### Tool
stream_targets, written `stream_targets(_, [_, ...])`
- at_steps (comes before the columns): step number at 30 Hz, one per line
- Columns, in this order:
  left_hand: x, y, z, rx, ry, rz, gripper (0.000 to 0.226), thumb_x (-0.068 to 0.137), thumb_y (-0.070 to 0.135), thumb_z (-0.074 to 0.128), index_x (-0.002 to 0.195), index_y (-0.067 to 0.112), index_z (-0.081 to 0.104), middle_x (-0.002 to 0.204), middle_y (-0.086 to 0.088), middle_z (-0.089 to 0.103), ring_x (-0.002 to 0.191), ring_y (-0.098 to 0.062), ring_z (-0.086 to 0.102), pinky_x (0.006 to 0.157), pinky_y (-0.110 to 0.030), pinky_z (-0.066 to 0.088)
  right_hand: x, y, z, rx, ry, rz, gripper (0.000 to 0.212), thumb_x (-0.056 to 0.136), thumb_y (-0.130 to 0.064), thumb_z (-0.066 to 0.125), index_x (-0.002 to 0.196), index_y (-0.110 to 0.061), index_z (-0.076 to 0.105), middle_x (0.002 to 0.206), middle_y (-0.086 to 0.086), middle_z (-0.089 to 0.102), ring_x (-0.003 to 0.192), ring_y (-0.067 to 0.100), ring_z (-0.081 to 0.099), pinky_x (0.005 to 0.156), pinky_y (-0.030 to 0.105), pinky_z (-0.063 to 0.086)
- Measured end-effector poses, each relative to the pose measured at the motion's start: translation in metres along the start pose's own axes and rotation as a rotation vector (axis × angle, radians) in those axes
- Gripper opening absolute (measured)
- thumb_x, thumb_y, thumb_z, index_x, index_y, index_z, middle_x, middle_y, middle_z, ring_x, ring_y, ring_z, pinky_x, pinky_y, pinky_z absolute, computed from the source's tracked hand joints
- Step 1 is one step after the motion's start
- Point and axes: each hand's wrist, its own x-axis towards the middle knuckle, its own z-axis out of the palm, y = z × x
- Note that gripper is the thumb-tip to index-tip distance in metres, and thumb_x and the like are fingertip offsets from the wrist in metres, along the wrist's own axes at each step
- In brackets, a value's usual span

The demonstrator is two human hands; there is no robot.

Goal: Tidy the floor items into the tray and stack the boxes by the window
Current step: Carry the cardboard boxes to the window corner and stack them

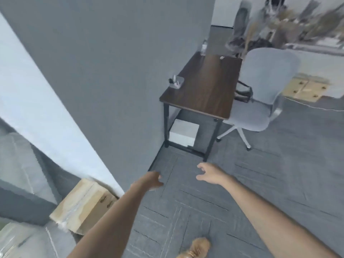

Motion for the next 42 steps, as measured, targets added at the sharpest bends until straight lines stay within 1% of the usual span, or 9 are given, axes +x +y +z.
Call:
stream_targets(7, [0.004,0.234,0.052,0.231,-0.139,0.294,0.051,0.093,0.028,0.059,0.14,0.011,0.046,0.143,-0.01,0.051,0.129,-0.027,0.05,0.103,-0.035,0.042,-0.115,0.209,-0.04,0.212,0.2,0.249,0.062,0.089,-0.037,0.066,0.145,-0.016,0.046,0.146,0.008,0.049,0.13,0.022,0.05,0.101,0.03,0.041])
stream_targets(10, [0.004,0.341,0.092,0.329,-0.187,0.392,0.052,0.091,0.029,0.058,0.14,0.014,0.047,0.144,-0.009,0.05,0.129,-0.026,0.05,0.104,-0.034,0.042,-0.163,0.307,-0.05,0.343,0.263,0.34,0.061,0.089,-0.034,0.067,0.144,-0.016,0.047,0.144,0.008,0.051,0.123,0.022,0.057,0.096,0.029,0.045])
stream_targets(15, [-0.001,0.53,0.187,0.473,-0.298,0.533,0.053,0.091,0.032,0.058,0.14,0.014,0.047,0.142,-0.009,0.05,0.126,-0.025,0.052,0.103,-0.033,0.044,-0.252,0.487,-0.057,0.504,0.359,0.516,0.059,0.088,-0.036,0.067,0.141,-0.016,0.05,0.133,0.008,0.06,0.115,0.022,0.061,0.092,0.029,0.047])
stream_targets(17, [-0.012,0.604,0.23,0.532,-0.34,0.602,0.05,0.091,0.034,0.057,0.137,0.015,0.048,0.138,-0.008,0.053,0.117,-0.024,0.057,0.099,-0.036,0.047,-0.3,0.552,-0.06,0.572,0.409,0.583,0.056,0.091,-0.032,0.064,0.142,-0.016,0.048,0.138,0.008,0.055,0.121,0.023,0.058,0.094,0.027,0.045])
stream_targets(22, [-0.055,0.777,0.327,0.629,-0.419,0.764,0.052,0.092,0.036,0.057,0.14,0.018,0.046,0.14,-0.007,0.051,0.114,-0.022,0.058,0.098,-0.034,0.047,-0.407,0.694,-0.063,0.721,0.526,0.8,0.054,0.09,-0.036,0.061,0.141,-0.022,0.047,0.141,0.008,0.052,0.125,0.025,0.053,0.099,0.037,0.047])
stream_targets(25, [-0.078,0.866,0.374,0.688,-0.45,0.866,0.052,0.091,0.036,0.058,0.139,0.019,0.047,0.139,-0.007,0.051,0.109,-0.021,0.058,0.095,-0.035,0.048,-0.454,0.763,-0.065,0.792,0.588,0.9,0.054,0.088,-0.035,0.062,0.139,-0.022,0.05,0.138,0.009,0.055,0.12,0.026,0.057,0.093,0.034,0.048])
stream_targets(29, [-0.091,0.972,0.432,0.748,-0.498,0.966,0.051,0.089,0.037,0.061,0.136,0.019,0.05,0.138,-0.007,0.052,0.118,-0.023,0.056,0.1,-0.035,0.045,-0.498,0.839,-0.075,0.842,0.652,1.016,0.052,0.092,-0.032,0.061,0.14,-0.016,0.051,0.136,0.009,0.058,0.124,0.026,0.056,0.1,0.036,0.047])
stream_targets(38, [-0.065,1.231,0.543,0.831,-0.583,1.155,0.05,0.088,0.037,0.063,0.134,0.021,0.052,0.137,-0.004,0.054,0.113,-0.02,0.058,0.095,-0.032,0.047,-0.558,1.024,-0.143,0.887,0.763,1.232,0.05,0.093,-0.031,0.063,0.139,-0.014,0.052,0.137,0.007,0.059,0.125,0.025,0.056,0.102,0.034,0.044])
stream_targets(42, [-0.061,1.334,0.575,0.886,-0.61,1.226,0.05,0.089,0.035,0.063,0.135,0.02,0.052,0.136,-0.003,0.054,0.116,-0.02,0.057,0.088,-0.027,0.043,-0.574,1.098,-0.182,0.931,0.805,1.294,0.049,0.093,-0.031,0.063,0.138,-0.014,0.053,0.136,0.007,0.059,0.118,0.025,0.06,0.093,0.031,0.047])
